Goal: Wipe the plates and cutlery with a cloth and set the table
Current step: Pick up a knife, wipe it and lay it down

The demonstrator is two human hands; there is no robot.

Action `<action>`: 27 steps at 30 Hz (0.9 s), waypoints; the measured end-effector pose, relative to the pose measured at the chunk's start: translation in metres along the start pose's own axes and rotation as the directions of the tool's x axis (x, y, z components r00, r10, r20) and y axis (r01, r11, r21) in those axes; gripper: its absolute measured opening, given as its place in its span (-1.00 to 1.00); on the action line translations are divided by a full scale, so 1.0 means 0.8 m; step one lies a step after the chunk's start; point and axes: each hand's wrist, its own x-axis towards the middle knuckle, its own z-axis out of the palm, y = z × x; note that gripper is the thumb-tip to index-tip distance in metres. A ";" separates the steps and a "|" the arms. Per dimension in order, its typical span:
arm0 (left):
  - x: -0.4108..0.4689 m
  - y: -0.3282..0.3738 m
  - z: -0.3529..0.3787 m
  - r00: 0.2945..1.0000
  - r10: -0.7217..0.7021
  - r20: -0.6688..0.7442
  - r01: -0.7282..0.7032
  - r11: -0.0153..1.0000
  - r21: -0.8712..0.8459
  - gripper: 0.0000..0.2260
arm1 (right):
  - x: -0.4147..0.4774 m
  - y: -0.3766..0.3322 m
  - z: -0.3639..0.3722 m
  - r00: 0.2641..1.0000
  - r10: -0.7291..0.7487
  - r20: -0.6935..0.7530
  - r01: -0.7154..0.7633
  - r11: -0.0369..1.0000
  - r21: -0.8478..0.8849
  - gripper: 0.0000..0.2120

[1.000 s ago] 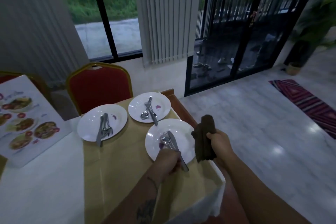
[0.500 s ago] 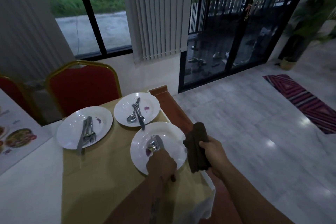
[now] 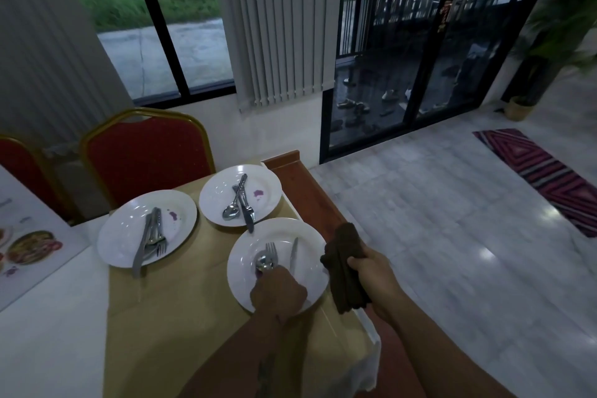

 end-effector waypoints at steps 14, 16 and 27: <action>-0.039 -0.041 -0.068 0.967 0.253 0.007 -0.239 0.921 -0.307 -0.80 | -0.002 -0.021 0.105 0.972 -0.197 0.128 0.180 0.974 0.136 -0.80; -0.049 -0.064 -0.083 0.972 0.228 -0.056 -0.234 0.913 -0.333 -0.75 | -0.001 -0.034 0.116 0.974 -0.206 0.095 0.182 0.961 0.208 -0.83; -0.087 -0.120 -0.129 0.951 -0.201 -0.236 -0.033 0.691 -0.722 -0.71 | -0.030 -0.060 0.223 0.905 0.022 0.424 -0.304 0.731 0.611 -0.49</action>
